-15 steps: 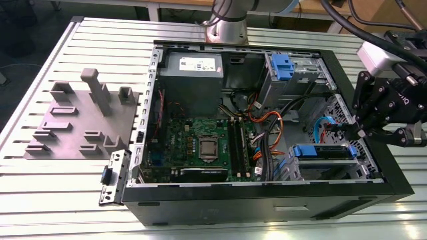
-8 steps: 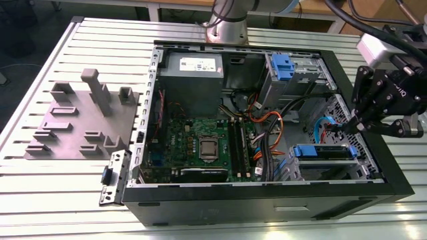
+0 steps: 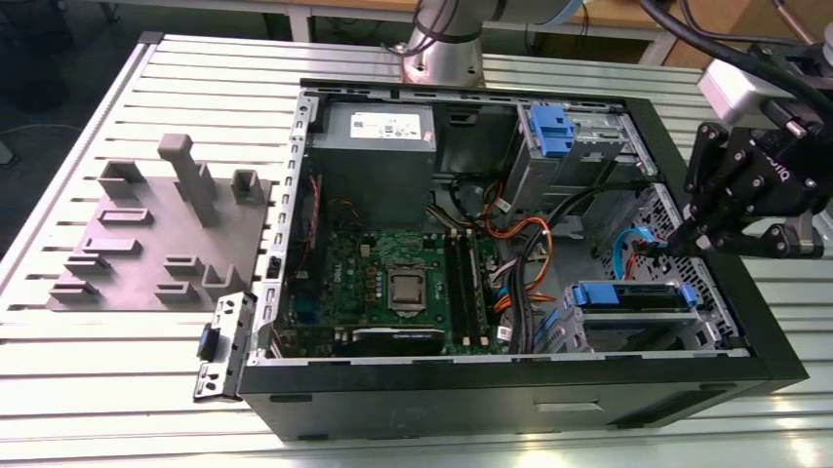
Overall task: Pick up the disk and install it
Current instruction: 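Insert the first disk wire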
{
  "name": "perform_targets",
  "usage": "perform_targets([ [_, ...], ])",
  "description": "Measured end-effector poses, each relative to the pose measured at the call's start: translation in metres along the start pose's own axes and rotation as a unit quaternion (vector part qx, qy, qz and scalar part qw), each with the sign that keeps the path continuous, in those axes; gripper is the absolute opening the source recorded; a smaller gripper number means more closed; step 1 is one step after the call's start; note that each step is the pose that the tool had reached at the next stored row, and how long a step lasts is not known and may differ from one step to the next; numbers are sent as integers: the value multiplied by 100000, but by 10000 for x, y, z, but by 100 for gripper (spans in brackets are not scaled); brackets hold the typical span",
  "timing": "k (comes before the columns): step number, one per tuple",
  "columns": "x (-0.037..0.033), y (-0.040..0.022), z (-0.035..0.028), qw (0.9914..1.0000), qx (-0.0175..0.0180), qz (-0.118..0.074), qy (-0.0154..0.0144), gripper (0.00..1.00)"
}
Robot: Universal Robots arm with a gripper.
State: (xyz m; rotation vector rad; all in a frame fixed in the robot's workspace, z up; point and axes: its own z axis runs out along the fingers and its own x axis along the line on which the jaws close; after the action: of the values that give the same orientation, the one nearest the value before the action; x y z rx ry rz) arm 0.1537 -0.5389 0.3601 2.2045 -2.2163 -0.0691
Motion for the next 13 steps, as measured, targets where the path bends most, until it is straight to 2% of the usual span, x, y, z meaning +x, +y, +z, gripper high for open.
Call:
perform_targets([
  [1,-13,-8,5,100000,-30,-1,-2,17],
  [2,-29,-14,9,100000,-54,2,-5,24],
  [10,-120,-63,40,100000,-291,7,-1,25],
  [11,-136,-67,43,100000,-296,7,6,31],
  [12,-151,-71,47,100000,-300,7,-3,31],
  [13,-167,-75,51,100000,-315,6,-3,37],
])
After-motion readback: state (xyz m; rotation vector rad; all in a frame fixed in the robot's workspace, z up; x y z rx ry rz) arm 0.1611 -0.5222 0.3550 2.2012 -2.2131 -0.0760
